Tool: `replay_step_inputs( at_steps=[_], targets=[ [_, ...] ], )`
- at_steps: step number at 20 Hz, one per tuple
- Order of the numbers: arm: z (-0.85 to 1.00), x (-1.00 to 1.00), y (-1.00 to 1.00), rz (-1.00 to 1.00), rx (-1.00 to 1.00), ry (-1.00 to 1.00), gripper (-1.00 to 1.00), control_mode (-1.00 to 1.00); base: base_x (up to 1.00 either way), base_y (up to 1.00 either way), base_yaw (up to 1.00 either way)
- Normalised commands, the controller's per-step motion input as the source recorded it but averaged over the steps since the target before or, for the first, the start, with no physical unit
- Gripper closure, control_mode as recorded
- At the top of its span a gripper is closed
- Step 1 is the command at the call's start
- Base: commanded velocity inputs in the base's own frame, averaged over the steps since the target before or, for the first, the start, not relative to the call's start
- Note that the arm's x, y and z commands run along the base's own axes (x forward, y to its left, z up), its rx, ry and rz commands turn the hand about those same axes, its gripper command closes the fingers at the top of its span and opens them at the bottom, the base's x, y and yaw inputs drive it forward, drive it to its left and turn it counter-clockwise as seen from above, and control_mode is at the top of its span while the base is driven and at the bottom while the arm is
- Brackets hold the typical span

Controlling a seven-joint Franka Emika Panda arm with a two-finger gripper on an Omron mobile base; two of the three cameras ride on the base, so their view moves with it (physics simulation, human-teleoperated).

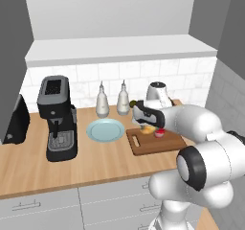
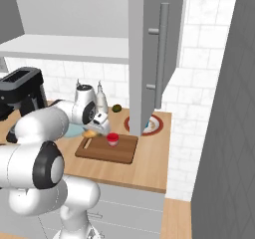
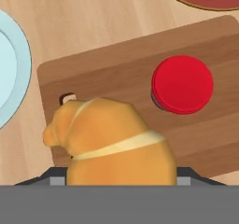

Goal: From the different types of pastries on the counter, select a croissant and place it on the cutting board. Then retrieve a jar of jam from the cabinet and place it alongside the croissant on the cutting board.

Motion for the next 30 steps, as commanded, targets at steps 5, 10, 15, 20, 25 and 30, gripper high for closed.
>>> replay_step_inputs(
  at_steps=[5,10,15,20,25,30],
  targets=[
    [-0.19,0.0,-0.14,0.05,-0.13,-0.01,1.0,-1.0,0.0,0.0,0.0],
    [-0.23,0.0,0.0,0.05,0.0,-0.03,1.0,-1.0,0.0,0.0,0.0],
    [-0.18,0.0,0.0,0.0,0.0,0.0,1.0,-1.0,0.0,0.0,0.0],
    [-0.02,0.03,0.0,0.0,0.0,0.0,1.0,-1.0,0.0,0.0,0.0],
    [-0.24,0.09,0.0,0.02,0.0,0.0,1.0,-1.0,0.0,0.0,0.0],
    [-0.21,0.04,0.0,0.01,0.0,0.0,1.0,-1.0,0.0,0.0,0.0]
  ],
)
